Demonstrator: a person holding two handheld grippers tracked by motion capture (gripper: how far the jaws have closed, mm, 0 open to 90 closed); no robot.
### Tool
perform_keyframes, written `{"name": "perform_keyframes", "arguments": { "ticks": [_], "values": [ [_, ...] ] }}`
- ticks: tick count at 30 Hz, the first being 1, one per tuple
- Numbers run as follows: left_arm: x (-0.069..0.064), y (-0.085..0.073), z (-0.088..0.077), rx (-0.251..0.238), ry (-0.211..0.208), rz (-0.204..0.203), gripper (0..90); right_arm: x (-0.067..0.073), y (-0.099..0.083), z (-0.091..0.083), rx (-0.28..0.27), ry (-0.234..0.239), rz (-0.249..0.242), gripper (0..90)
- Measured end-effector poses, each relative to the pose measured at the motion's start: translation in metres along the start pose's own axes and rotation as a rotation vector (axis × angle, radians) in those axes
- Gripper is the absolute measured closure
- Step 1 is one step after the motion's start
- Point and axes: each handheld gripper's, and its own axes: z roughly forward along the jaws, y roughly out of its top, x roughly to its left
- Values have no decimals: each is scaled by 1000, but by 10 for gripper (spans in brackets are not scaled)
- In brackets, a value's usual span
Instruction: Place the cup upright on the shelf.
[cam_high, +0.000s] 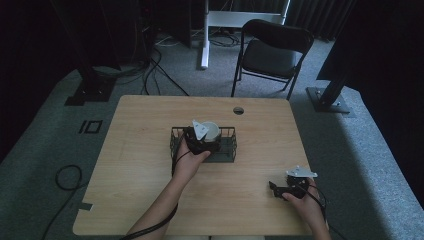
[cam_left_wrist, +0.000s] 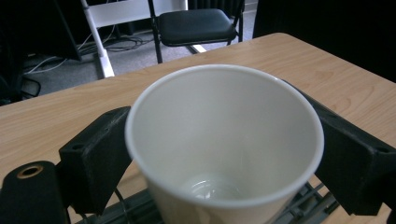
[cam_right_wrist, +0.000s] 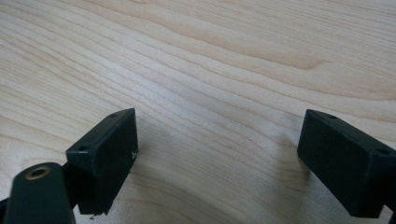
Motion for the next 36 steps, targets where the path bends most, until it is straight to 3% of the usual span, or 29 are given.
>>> {"name": "perform_keyframes", "arguments": {
  "ticks": [22,36],
  "values": [
    [7,-5,-32,-9,-35,-13,118,0,0,0,0,0,0,119],
    [15,-17,-57,-20,-38,-15,118,0,0,0,-1,0,-2,119]
  ]
}}
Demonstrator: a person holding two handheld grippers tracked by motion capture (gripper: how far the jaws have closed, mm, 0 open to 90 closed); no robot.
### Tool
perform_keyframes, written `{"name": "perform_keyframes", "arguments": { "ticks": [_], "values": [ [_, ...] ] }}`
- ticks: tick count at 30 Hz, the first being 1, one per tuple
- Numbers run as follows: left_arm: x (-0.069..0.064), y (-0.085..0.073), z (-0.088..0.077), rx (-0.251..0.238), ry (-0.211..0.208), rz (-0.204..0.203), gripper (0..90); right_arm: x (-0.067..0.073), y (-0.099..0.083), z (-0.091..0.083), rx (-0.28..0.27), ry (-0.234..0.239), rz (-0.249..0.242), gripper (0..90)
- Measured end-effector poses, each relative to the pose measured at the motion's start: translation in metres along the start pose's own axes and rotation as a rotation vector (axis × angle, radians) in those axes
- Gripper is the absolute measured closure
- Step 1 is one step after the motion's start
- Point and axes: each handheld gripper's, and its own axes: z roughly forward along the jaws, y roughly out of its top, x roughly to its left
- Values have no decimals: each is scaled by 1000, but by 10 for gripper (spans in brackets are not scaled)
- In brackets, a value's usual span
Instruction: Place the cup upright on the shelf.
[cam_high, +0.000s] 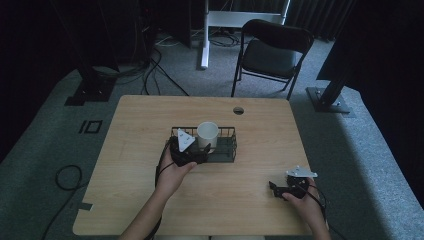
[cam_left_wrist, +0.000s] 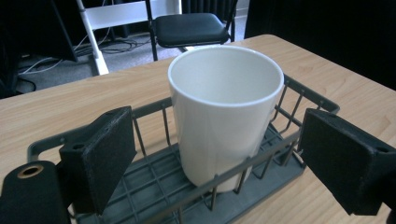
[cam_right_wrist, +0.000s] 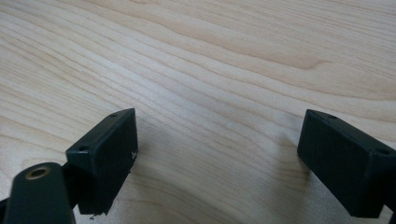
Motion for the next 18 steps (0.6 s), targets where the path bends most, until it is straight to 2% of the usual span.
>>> {"name": "perform_keyframes", "arguments": {
  "ticks": [12,14,16,18],
  "values": [
    [12,-16,-21,8,19,19,118,0,0,0,1,0,3,119],
    [13,-19,-24,5,22,9,118,0,0,0,1,0,2,119],
    [15,-22,-28,4,33,22,118,0,0,0,1,0,2,119],
    [18,-25,-31,4,16,-3,118,0,0,0,1,0,2,119]
  ]
}}
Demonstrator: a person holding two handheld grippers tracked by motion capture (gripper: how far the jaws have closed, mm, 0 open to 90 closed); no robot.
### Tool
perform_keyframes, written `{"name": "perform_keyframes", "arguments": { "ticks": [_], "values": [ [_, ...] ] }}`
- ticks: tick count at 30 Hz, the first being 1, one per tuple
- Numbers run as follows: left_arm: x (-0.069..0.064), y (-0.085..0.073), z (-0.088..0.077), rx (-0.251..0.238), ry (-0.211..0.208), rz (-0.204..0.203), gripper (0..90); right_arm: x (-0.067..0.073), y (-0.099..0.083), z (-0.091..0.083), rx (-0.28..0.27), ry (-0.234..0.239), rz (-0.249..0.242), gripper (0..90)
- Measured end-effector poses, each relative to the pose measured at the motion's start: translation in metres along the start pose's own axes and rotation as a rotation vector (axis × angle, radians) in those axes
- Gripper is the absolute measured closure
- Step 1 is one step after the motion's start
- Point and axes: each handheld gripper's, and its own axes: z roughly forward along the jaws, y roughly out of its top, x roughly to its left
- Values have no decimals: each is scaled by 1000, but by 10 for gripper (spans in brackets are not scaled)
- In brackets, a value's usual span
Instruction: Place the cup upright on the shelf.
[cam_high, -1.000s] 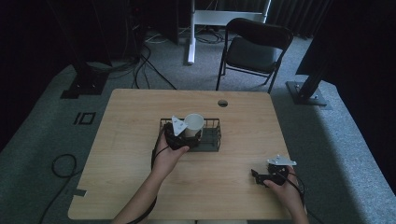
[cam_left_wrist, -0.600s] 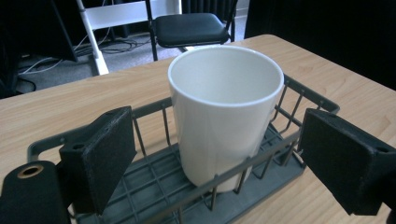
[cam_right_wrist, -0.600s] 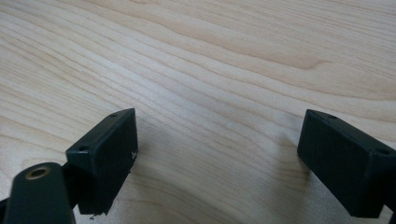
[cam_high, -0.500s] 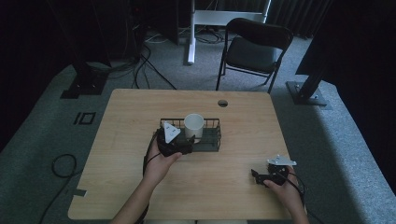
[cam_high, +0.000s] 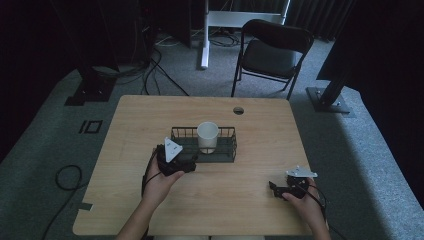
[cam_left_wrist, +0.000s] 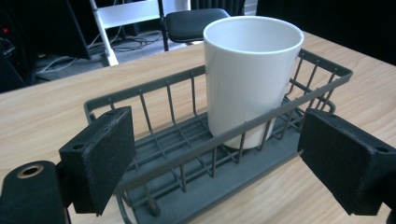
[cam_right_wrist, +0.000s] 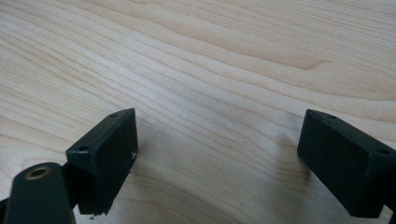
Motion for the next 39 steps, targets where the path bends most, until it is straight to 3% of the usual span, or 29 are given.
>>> {"name": "perform_keyframes", "arguments": {
  "ticks": [18,29,39],
  "values": [
    [36,-36,-31,25,70,-66,118,0,0,0,0,0,-1,119],
    [58,-67,-47,73,126,-127,118,0,0,0,0,0,-1,119],
    [77,-85,-55,113,180,-177,118,0,0,0,0,0,-1,119]
  ]
}}
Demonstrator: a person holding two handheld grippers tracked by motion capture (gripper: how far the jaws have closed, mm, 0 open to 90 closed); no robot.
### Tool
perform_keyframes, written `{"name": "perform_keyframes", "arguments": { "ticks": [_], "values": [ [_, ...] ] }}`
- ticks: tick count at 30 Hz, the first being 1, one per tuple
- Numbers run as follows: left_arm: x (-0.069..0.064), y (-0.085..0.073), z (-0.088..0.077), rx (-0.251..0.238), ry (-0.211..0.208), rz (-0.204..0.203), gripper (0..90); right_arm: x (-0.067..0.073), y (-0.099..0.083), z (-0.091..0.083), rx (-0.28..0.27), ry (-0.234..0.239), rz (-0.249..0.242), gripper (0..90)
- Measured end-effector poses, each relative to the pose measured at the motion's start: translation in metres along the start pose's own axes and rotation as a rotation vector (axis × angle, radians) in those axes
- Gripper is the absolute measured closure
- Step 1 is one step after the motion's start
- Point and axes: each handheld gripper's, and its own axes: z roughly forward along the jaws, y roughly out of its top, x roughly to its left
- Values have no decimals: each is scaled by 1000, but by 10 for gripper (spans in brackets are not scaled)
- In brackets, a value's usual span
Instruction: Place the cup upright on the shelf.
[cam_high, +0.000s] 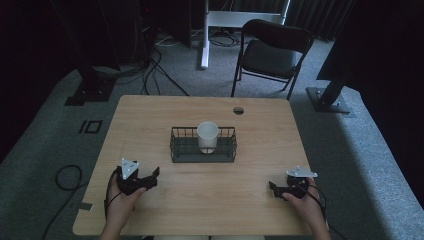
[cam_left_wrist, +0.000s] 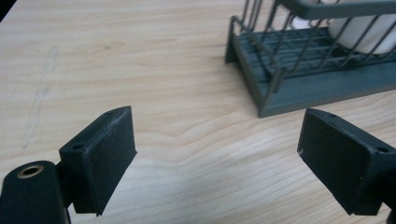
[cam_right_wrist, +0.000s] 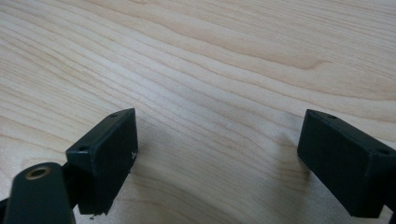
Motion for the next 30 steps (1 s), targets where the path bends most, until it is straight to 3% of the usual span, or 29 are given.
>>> {"name": "perform_keyframes", "arguments": {
  "ticks": [5,8,16,22,30],
  "values": [
    [15,-5,-2,60,80,-24,118,0,0,0,0,0,0,119],
    [23,-8,-3,100,102,-29,118,0,0,0,0,0,0,119],
    [41,-17,-3,154,134,-78,117,0,0,0,0,0,0,119],
    [52,-25,-2,229,145,-94,117,0,0,0,0,0,1,119],
    [62,-33,-3,246,165,-125,117,0,0,0,0,0,1,119]
  ]
}}
